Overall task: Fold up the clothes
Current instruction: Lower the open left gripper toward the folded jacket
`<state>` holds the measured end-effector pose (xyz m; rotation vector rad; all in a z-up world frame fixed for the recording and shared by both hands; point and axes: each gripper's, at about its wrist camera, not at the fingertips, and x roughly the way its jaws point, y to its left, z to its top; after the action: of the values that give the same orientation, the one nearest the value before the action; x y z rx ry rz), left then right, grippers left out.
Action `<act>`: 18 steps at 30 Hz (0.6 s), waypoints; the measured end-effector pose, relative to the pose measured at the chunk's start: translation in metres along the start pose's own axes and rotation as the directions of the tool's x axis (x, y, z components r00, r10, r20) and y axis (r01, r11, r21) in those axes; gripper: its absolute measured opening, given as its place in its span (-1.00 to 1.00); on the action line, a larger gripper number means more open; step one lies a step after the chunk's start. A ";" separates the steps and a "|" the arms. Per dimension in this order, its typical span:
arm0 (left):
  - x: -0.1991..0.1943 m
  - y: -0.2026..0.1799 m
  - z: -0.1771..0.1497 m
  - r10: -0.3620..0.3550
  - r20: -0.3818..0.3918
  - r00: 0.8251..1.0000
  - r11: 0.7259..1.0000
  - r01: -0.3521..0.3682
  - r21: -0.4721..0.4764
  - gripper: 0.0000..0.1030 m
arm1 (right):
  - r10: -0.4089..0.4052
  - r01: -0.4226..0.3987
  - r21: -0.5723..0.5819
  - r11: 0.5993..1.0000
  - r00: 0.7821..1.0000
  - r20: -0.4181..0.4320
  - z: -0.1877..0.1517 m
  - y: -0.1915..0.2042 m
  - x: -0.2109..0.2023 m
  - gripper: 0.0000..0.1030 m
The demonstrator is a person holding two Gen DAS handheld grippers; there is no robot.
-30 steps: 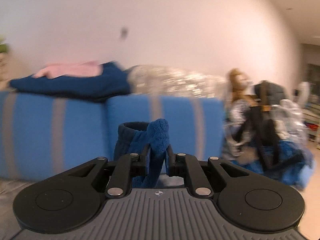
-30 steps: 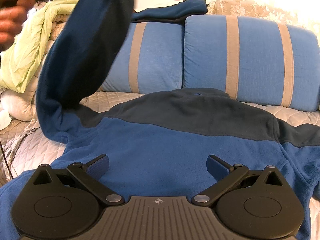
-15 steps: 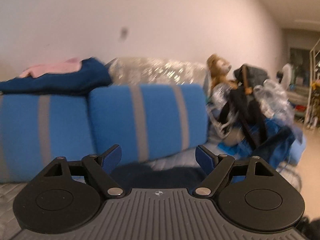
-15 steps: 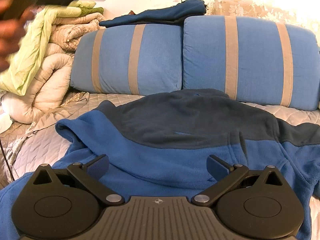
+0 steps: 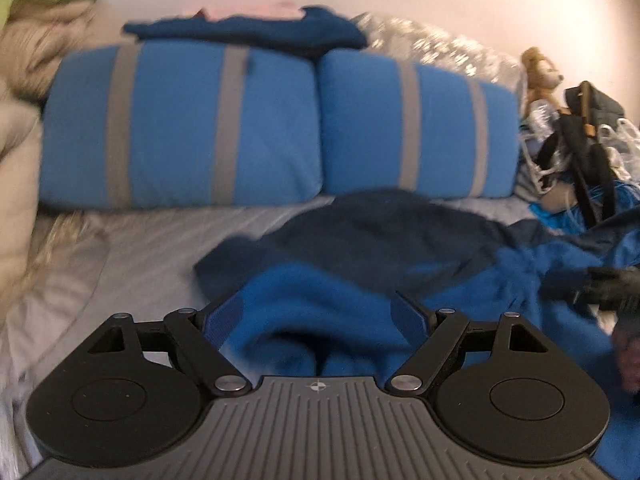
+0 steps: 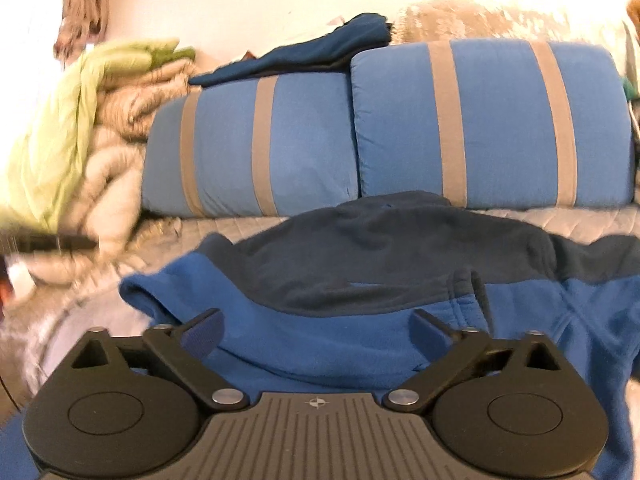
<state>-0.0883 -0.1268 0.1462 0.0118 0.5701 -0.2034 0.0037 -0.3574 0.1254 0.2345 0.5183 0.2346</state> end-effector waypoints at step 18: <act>0.020 0.030 -0.057 -0.035 -0.121 0.992 0.997 0.025 -0.078 0.58 | -0.007 0.061 0.251 0.966 0.977 -0.212 0.031 -0.099 0.062 0.10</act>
<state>-0.0963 -0.0969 0.0863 -0.0591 0.7005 -0.2111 0.0880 -0.4391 0.0950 0.4558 0.7629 0.1588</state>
